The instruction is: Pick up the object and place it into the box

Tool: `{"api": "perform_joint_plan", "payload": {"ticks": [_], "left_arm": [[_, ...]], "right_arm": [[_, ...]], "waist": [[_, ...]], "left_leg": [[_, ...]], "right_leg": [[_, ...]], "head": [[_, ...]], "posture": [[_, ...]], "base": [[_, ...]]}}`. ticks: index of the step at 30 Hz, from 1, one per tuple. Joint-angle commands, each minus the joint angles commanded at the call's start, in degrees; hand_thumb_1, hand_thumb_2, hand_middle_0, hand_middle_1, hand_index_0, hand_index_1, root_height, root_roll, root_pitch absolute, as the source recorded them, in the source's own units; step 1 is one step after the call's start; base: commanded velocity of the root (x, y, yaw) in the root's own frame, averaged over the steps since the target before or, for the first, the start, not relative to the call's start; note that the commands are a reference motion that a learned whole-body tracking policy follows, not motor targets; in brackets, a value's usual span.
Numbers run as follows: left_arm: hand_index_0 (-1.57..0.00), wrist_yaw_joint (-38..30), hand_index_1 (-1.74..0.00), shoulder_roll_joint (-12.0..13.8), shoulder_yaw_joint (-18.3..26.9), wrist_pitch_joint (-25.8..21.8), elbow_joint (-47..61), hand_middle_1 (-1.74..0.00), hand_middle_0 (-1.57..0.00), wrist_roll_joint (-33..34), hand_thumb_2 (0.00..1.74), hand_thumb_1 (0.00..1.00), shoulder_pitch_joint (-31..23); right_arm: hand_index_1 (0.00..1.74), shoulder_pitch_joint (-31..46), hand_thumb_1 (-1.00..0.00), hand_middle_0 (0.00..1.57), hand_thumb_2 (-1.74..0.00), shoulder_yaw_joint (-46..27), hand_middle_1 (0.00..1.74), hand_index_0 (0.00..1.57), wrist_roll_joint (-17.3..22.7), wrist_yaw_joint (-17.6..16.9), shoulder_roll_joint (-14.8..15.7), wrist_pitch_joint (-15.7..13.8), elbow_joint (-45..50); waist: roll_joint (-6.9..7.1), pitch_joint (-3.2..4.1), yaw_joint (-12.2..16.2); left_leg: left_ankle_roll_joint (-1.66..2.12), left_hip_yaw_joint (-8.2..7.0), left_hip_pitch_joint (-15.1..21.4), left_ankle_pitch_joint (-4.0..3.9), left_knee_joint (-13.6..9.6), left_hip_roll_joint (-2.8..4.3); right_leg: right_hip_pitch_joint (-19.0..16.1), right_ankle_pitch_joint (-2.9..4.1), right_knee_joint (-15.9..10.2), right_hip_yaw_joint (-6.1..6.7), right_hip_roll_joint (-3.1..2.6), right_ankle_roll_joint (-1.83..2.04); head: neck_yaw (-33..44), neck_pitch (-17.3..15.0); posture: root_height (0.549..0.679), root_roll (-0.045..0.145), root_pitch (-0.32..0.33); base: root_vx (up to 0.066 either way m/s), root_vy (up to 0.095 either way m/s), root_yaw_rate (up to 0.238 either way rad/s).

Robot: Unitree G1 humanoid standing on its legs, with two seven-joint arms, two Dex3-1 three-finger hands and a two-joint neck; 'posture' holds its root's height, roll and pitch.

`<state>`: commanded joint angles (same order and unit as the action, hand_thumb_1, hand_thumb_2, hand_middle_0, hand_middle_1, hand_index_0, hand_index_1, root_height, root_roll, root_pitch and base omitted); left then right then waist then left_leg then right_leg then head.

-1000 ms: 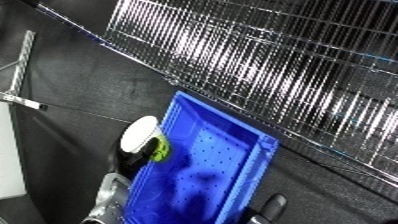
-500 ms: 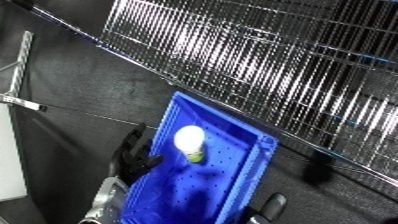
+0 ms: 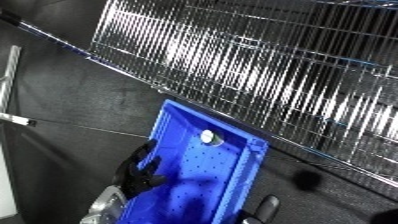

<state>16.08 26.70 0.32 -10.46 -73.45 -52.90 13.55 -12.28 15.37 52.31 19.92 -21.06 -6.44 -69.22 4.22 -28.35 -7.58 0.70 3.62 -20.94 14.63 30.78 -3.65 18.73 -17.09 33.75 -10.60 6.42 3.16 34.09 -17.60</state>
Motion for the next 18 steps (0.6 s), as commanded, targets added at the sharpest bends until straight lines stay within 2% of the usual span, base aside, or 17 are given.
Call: {"api": "perform_joint_plan", "payload": {"ticks": [5,8,10,13,16,18], "left_arm": [[0.00,-0.42,0.00,-0.69,-2.40,0.35,1.19,0.00,0.00,3.36,0.00,0.00,0.38],[0.00,-0.75,0.00,-1.28,-3.68,0.46,1.79,0.00,0.00,5.09,0.00,0.00,0.28],[0.00,-1.29,0.00,-1.88,-4.57,0.58,2.34,0.00,0.00,6.21,0.00,0.00,0.05],[0.00,-2.37,0.00,-2.85,-6.13,0.72,3.41,0.00,0.00,7.84,0.00,0.00,-0.20],[0.00,-3.58,0.00,-3.55,-7.65,0.79,4.50,0.00,0.00,9.27,0.00,0.00,-0.18],[0.00,-4.54,0.00,-3.75,-8.52,1.15,5.32,0.00,0.00,9.71,0.00,0.00,-0.08]], "right_arm": [[0.00,-1.09,0.00,0.00,0.00,0.19,0.00,0.00,0.27,-1.15,-0.32,0.16,0.47],[0.00,-1.73,0.00,0.00,0.00,0.05,0.00,0.00,0.00,-1.74,-0.67,-0.13,0.68],[0.00,-2.14,0.00,0.00,0.00,0.00,0.00,0.00,-0.92,-2.07,-1.05,-0.35,1.00],[0.00,-2.99,0.00,0.00,0.00,0.12,0.00,0.00,-2.33,-2.37,-1.79,-0.58,1.33],[0.00,-3.80,0.00,0.00,0.00,0.10,0.00,0.00,-4.16,-2.48,-2.60,-1.17,1.28],[0.00,-4.11,0.00,0.00,0.00,0.33,0.00,0.00,-6.02,-2.58,-3.17,-1.93,1.45]], "waist": [[-0.85,0.20,0.63],[-1.42,0.17,1.16],[-1.82,0.12,1.60],[-2.50,0.12,2.15],[-3.27,0.13,2.75],[-3.78,0.04,3.21]], "left_leg": [[0.01,-0.89,-0.53,-0.08,0.41,0.29],[-0.05,-1.37,-0.96,0.09,1.09,0.46],[-0.14,-1.75,-1.37,0.19,1.62,0.65],[-0.21,-2.29,-1.85,-0.19,1.62,1.05],[-0.18,-2.69,-1.87,-0.73,1.07,1.36],[-0.21,-2.91,-1.74,-0.80,0.93,1.43]], "right_leg": [[1.02,1.24,-0.33,0.83,-0.15,0.56],[1.79,1.92,-0.20,1.50,-0.38,0.81],[2.44,2.34,0.06,2.02,-0.54,0.93],[3.39,2.70,0.62,2.58,-0.69,1.01],[4.08,2.88,1.24,2.97,-0.66,1.18],[4.45,2.98,1.64,3.26,-0.58,1.32]], "head": [[-9.02,1.33],[-17.69,5.11],[-23.56,6.35],[-32.65,7.41],[-40.04,8.70],[-44.26,10.33]], "posture": [[0.653,0.028,0.034],[0.652,0.025,0.036],[0.651,0.023,0.037],[0.650,0.021,0.041],[0.649,0.019,0.043],[0.648,0.019,0.042]], "base": [[-0.042,0.014,-0.145],[-0.034,0.032,-0.155],[-0.038,0.050,-0.180],[-0.041,0.052,-0.164],[-0.024,0.052,-0.128],[-0.014,0.055,-0.152]]}}
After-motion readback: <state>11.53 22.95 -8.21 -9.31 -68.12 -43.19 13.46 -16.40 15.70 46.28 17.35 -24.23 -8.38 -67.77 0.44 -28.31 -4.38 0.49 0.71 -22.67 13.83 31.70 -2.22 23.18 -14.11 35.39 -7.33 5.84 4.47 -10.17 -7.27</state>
